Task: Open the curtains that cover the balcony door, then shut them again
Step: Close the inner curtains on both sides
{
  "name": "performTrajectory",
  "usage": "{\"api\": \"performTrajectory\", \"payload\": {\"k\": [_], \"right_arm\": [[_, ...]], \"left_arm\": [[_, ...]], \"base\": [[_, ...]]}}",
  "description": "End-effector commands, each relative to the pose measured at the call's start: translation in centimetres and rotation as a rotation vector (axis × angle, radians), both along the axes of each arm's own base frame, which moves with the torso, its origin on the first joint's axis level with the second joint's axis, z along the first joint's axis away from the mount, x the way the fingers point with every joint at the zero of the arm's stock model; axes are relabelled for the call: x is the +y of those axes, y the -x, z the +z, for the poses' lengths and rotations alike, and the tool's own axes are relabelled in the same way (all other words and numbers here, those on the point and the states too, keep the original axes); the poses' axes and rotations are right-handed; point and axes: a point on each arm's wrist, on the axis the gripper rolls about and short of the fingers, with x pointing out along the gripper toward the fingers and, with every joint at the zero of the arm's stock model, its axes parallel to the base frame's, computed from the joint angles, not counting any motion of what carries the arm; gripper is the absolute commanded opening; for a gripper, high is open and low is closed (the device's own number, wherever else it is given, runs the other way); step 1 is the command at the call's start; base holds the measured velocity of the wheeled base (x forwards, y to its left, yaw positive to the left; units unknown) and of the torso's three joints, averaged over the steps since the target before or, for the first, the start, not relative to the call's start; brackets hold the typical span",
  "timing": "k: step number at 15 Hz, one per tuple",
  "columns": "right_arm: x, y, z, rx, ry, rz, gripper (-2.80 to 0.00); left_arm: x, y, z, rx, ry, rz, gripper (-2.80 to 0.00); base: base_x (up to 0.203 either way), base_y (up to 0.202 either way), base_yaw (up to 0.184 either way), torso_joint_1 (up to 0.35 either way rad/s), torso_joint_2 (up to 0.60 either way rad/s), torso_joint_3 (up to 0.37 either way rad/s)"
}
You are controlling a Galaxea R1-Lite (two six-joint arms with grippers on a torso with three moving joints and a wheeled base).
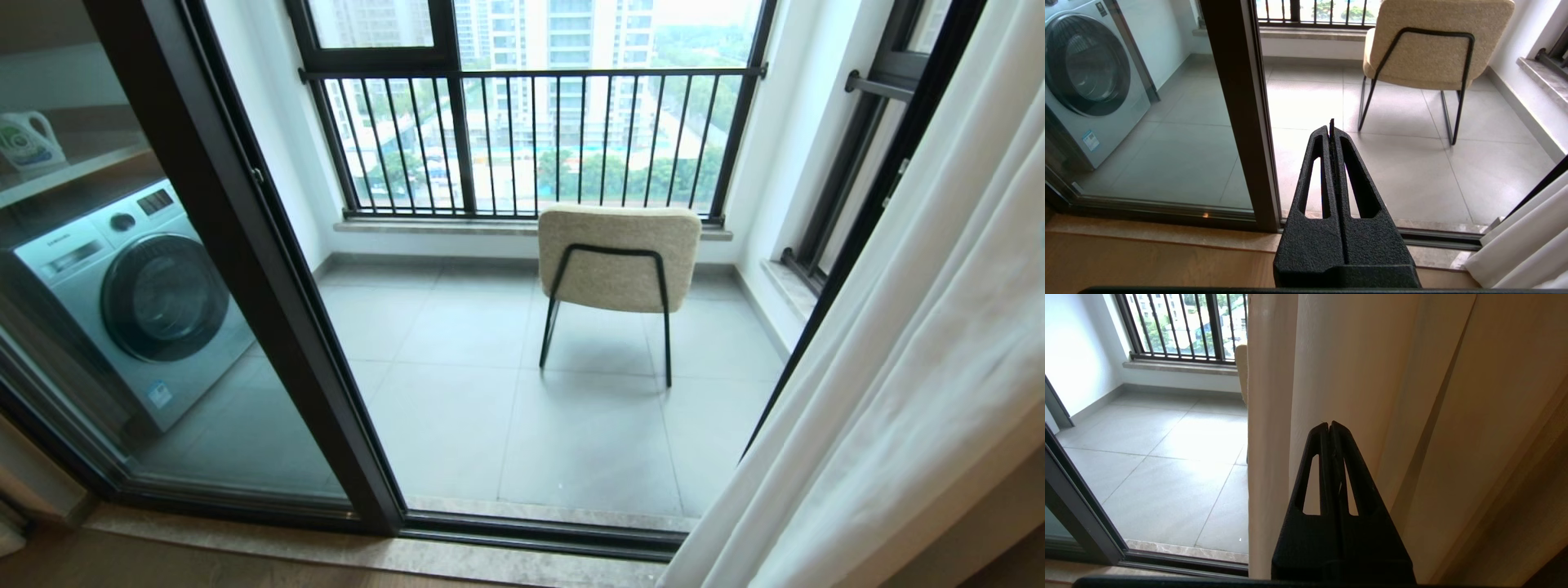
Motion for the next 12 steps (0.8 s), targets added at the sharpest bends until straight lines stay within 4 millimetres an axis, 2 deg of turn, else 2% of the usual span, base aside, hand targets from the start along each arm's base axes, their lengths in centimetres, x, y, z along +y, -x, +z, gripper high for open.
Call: {"api": "performTrajectory", "payload": {"k": [1,8,11,12], "right_arm": [[0.0,-0.2,0.2,0.013,0.0,-0.001,-2.8],[0.0,-0.9,0.7,0.056,-0.018,0.0,-2.8],[0.0,-1.4,1.8,0.064,-0.018,0.002,-2.8],[0.0,-1.6,2.2,0.07,-0.018,0.004,0.0]], "left_arm": [[0.0,0.0,0.0,-0.001,0.001,-0.001,-2.8],[0.0,0.0,0.0,-0.001,0.001,0.0,-2.8],[0.0,0.0,0.0,-0.001,0.001,-0.001,-2.8],[0.0,0.0,0.0,-0.001,0.001,-0.001,-2.8]], "base": [[0.0,0.0,0.0,0.0,0.0,0.0],[0.0,0.0,0.0,0.0,0.0,0.0],[0.0,0.0,0.0,0.0,0.0,0.0],[0.0,0.0,0.0,0.0,0.0,0.0]]}}
